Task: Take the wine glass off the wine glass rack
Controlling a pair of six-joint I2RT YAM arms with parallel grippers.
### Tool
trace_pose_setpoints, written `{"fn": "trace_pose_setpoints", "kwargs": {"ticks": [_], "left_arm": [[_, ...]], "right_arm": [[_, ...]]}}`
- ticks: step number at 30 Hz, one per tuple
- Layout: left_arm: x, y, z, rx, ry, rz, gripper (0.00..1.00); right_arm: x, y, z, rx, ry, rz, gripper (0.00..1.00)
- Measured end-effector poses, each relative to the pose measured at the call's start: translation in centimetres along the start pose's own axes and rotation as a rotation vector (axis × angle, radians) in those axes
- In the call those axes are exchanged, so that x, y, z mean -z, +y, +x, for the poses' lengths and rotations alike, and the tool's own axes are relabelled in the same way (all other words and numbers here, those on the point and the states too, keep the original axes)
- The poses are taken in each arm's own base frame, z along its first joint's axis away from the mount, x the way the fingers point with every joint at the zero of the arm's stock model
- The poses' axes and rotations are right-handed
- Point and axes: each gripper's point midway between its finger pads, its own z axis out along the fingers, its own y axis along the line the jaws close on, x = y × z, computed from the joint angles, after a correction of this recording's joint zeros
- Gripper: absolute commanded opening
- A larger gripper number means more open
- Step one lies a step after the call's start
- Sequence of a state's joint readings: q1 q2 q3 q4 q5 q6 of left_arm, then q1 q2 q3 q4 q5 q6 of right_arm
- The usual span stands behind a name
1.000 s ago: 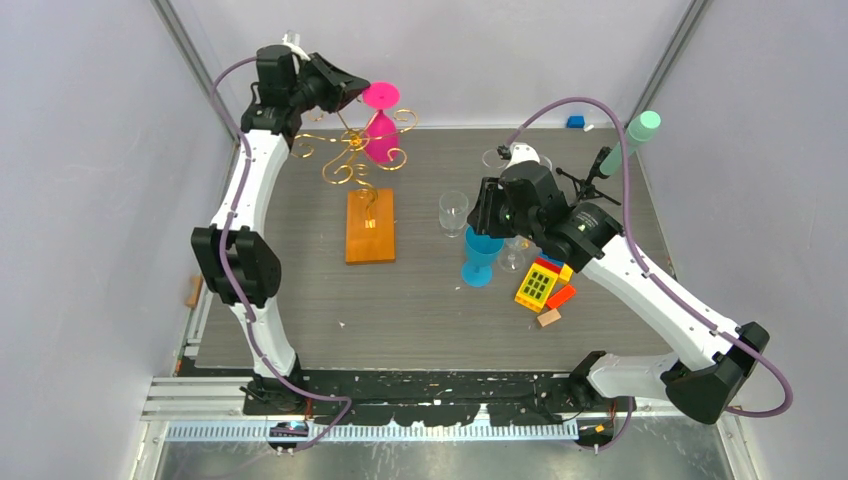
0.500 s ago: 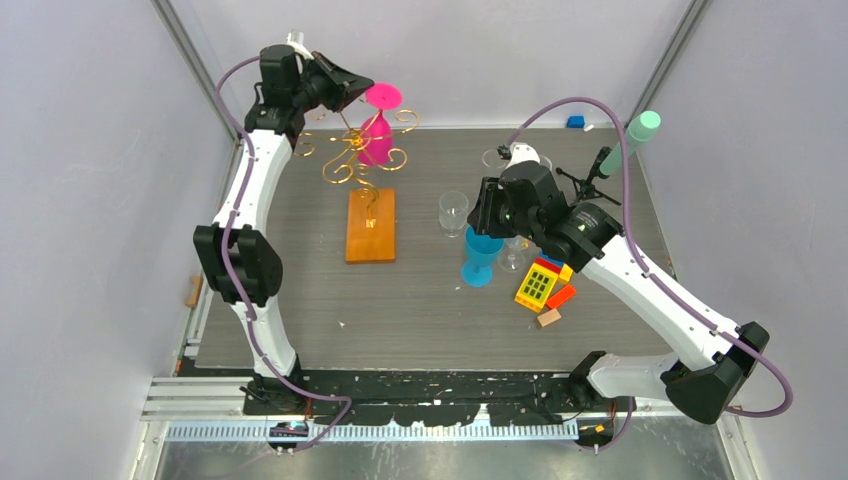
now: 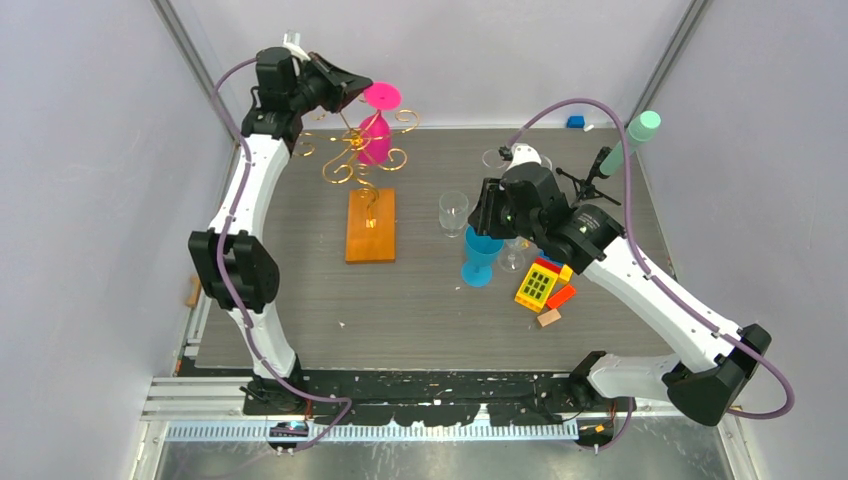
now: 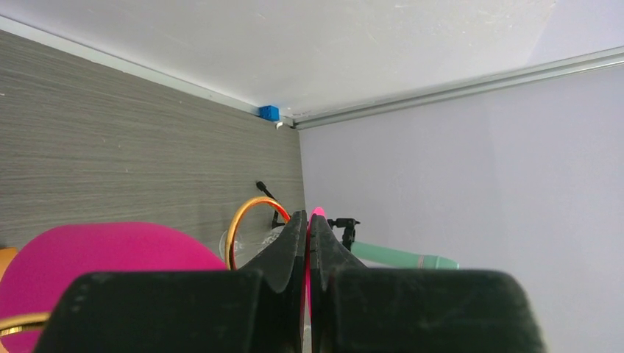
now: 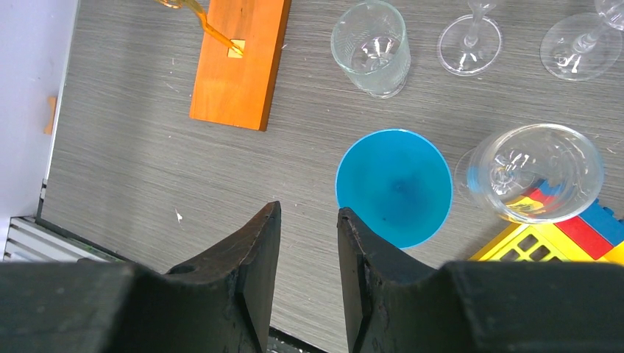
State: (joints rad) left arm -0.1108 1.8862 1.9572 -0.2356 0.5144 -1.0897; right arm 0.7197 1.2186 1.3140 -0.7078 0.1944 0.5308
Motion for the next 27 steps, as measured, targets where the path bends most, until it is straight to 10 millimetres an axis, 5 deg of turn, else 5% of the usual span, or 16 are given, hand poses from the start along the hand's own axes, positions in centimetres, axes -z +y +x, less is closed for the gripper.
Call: {"fn": "trace_pose_setpoints", "kwargs": {"ticks": [13,27], "left_arm": [[3.8,-2.0,-1.3,-0.016,-0.059,0.025,0.0],[4.0,-0.9,-6.0,-0.005,-0.145,0.037,0.0]], "right_arm": [[0.0,0.0,0.0,-0.007,-0.004,-0.003,0.4],[0.4,0.2,-0.4,-0.026,-0.024,-0.016,0.44]]}}
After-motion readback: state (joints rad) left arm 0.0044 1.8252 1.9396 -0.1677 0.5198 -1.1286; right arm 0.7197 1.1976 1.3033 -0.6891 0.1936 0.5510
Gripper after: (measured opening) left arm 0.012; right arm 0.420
